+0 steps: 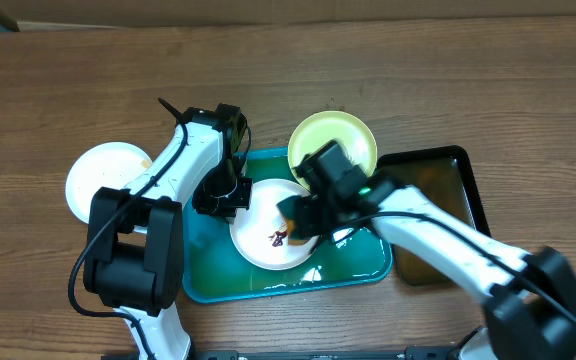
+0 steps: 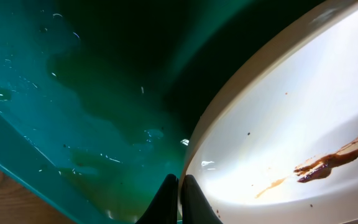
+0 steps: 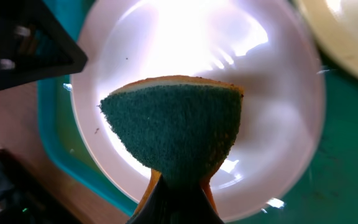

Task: Clean dirty plates on tray and stack at the side
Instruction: 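Bring the sponge from the black tray onto the white plate, right gripper, then scrub the white plate with the sponge while the left gripper holds its rim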

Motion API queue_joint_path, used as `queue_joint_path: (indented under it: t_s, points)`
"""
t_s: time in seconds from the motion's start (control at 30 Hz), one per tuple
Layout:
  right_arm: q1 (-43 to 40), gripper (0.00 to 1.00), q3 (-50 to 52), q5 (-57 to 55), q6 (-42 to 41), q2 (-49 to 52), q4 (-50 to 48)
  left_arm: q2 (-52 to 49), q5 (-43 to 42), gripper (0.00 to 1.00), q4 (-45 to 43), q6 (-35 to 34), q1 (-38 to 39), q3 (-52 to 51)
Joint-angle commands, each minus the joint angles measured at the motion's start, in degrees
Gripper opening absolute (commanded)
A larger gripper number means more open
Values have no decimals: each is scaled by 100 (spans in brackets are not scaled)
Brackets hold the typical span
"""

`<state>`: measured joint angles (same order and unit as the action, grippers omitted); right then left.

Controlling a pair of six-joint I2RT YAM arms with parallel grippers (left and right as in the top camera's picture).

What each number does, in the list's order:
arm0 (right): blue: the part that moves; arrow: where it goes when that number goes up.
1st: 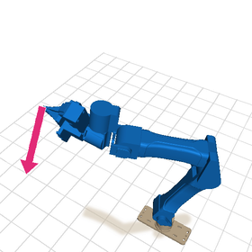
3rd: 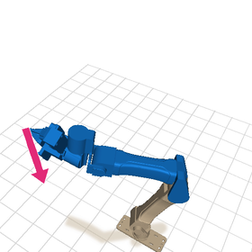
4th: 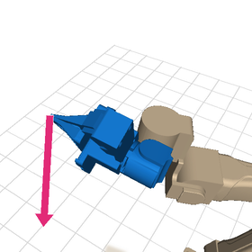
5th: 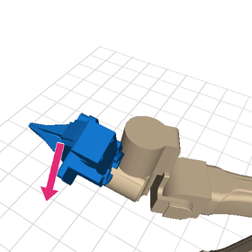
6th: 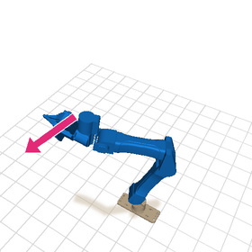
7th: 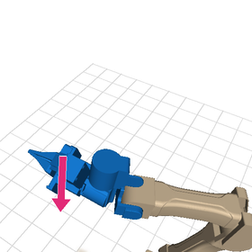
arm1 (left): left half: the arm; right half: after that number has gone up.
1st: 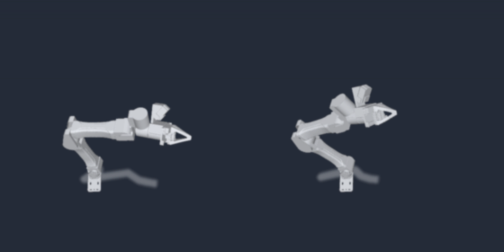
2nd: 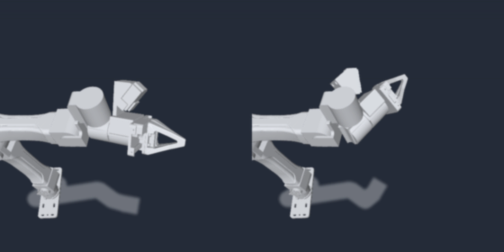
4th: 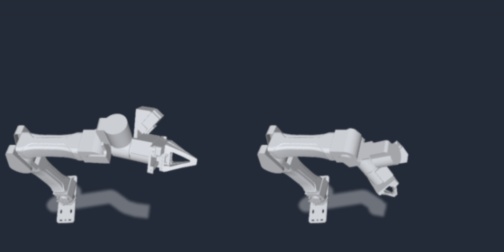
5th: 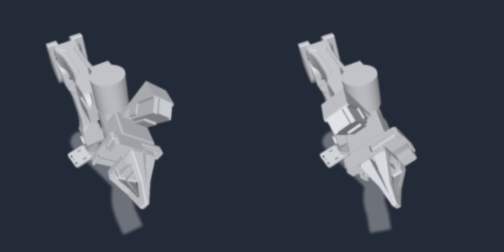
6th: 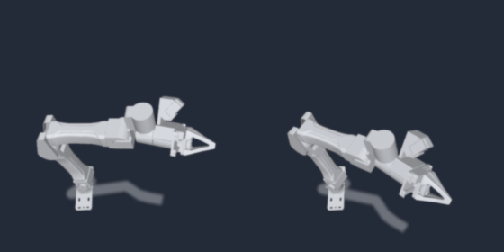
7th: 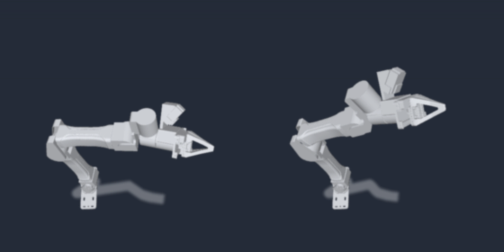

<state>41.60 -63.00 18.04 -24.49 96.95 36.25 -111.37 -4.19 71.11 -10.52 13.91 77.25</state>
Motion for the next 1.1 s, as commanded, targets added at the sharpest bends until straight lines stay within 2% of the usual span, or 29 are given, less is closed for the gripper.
queue_joint_path:
  t_s: [0.0, 0.23, 0.6, 0.9, 0.93, 1.0, 1.07]
  points:
    - [302, 4, -140, -452, -540, 306, -341, 114, 70, 4, -9, -92, 37, -22]
    - [876, 4, -140, -1003, -581, 870, -874, 114, 11, 4, -63, -133, 37, -22]
    - [866, 4, -136, -2894, -1287, 1193, -531, 114, 31, 4, 9, -129, 37, -22]
    - [627, 4, -136, -2636, -1303, 1193, -398, 114, -44, 4, -153, -133, 37, -22]
    - [638, 4, -136, -2465, -1305, 1193, -402, 114, -52, 6, -219, -136, 37, -22]
    - [662, 4, -136, -2192, -1305, 1196, -404, 114, -181, 23, -345, -133, 37, -24]
    - [706, 4, -136, -1996, -1307, 1196, -400, 114, -459, 33, -520, -131, 37, -24]
